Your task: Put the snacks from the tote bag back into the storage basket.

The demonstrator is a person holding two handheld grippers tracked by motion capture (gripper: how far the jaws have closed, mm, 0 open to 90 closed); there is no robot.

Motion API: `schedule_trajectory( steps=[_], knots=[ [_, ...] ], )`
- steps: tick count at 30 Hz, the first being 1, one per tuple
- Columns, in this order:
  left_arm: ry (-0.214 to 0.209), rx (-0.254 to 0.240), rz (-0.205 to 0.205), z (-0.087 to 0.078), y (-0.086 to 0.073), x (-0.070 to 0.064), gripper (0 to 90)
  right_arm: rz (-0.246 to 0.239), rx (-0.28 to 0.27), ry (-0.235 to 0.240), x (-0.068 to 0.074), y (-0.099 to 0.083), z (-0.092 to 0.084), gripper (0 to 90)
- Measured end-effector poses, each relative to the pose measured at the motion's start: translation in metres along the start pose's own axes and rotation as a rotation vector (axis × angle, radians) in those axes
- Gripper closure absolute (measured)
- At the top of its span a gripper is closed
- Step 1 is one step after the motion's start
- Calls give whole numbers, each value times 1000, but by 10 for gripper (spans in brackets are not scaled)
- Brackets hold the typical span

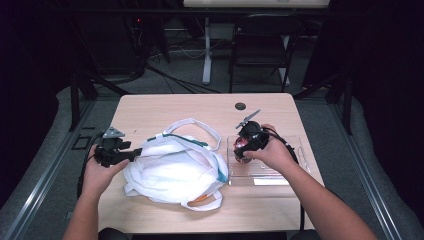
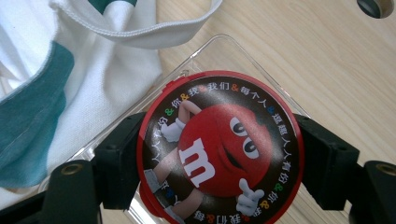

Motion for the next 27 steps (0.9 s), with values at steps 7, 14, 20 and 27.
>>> schedule_trajectory(
  steps=[7, 14, 20, 27],
  knots=[
    [0, 0, 0, 0, 0, 0, 462, -5, 10, -1, 1, 2, 11, 247],
    [-1, -2, -4, 0, 0, 0, 462, 1, 27, -6, 2, 4, 19, 247],
    [0, -1, -4, 0, 0, 0, 462, 5, 34, -3, 2, 3, 26, 247],
    [2, 5, 1, 1, 0, -1, 462, 17, 37, -7, 0, 0, 33, 247]
  ],
)
Point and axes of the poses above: each handheld gripper's, and its own axes: z roughly forward along the jaws, y roughly out of its top, x roughly to its left, the point moved 1 cm from there along z, roughly forward along the jaws, and after that the axes turned 6 degrees about -y, right-handed, at the moved point
